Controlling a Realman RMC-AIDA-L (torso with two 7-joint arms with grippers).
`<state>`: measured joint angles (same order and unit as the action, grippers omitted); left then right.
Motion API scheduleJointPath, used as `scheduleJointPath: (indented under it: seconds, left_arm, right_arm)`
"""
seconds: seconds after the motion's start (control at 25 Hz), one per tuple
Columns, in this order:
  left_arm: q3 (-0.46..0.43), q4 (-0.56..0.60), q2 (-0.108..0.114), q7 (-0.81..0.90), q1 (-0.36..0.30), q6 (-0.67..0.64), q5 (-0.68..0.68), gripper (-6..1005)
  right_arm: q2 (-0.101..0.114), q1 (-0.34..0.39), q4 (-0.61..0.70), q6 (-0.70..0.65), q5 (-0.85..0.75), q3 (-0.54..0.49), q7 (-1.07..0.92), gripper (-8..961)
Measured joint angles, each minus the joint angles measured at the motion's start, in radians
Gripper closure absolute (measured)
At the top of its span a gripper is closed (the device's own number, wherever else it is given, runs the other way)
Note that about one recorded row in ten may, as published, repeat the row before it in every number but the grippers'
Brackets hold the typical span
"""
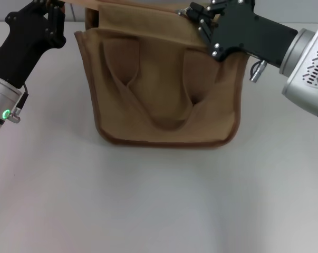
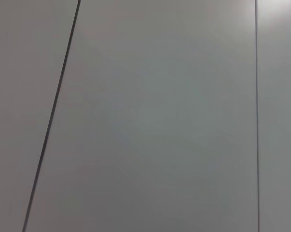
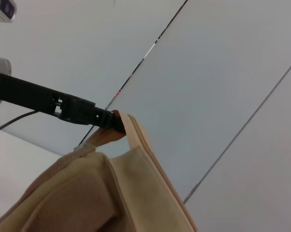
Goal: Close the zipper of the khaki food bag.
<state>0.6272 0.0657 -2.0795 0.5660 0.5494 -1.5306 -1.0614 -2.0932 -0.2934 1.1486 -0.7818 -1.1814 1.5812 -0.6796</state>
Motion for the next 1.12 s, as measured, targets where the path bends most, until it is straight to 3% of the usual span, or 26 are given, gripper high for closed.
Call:
scheduleJointPath:
  seconds: [1.12]
  left_arm:
    - [0.000, -0.001, 0.001, 0.000, -0.017, 0.025, 0.000, 971]
  right_arm:
    - [0.001, 0.139, 0.038, -0.012, 0.025, -0.019, -0.002, 943]
